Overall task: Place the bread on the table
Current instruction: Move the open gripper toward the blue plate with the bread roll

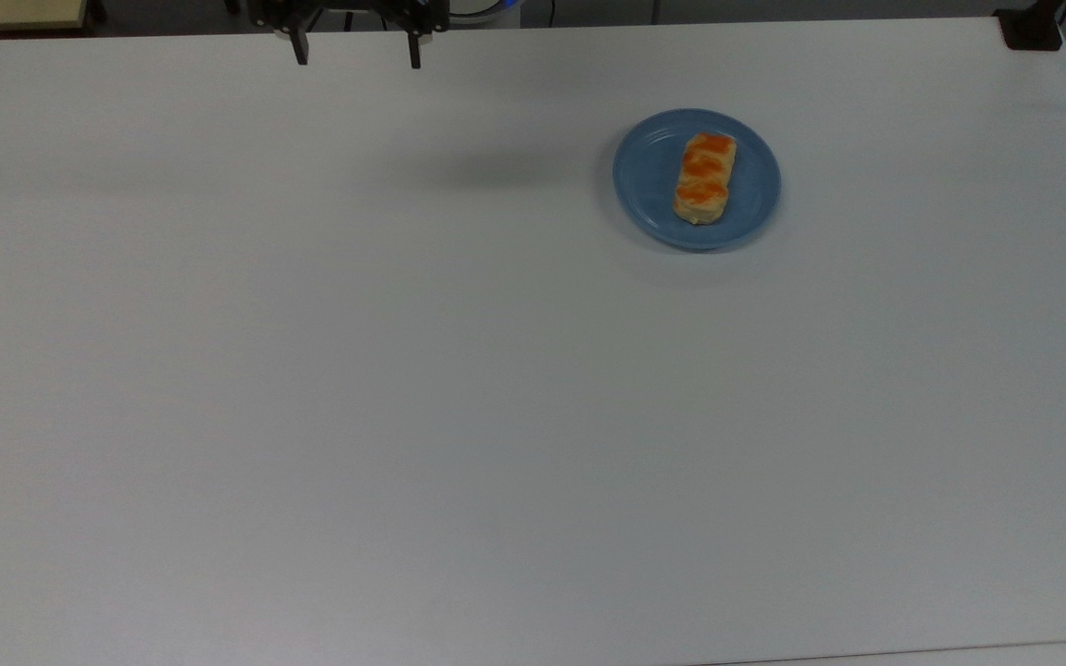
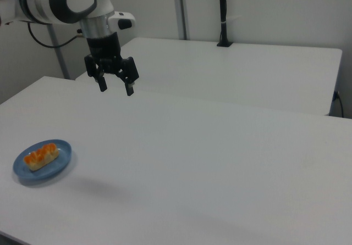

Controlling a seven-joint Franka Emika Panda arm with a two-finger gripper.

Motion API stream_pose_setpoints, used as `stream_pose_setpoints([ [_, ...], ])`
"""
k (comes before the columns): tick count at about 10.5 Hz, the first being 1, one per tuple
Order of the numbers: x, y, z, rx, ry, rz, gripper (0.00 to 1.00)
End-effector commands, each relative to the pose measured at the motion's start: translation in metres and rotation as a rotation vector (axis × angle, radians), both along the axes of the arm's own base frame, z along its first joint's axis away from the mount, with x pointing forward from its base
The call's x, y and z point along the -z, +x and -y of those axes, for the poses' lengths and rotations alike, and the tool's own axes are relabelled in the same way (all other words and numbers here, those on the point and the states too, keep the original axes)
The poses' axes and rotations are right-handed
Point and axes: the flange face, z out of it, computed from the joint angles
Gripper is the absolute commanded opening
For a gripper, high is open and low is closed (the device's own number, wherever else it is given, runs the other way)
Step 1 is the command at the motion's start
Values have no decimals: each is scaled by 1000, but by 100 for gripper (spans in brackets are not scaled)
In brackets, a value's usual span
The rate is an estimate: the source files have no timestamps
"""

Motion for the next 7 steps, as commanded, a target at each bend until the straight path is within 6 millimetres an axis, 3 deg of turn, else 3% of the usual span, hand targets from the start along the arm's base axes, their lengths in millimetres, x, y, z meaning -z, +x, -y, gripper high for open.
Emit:
stream_pose_setpoints([
  [1, 19, 7, -67, -78, 19, -24, 100],
  [5, 59, 1, -191, 7, 3, -49, 100],
  [7, 85, -7, -240, 85, 1, -52, 100],
])
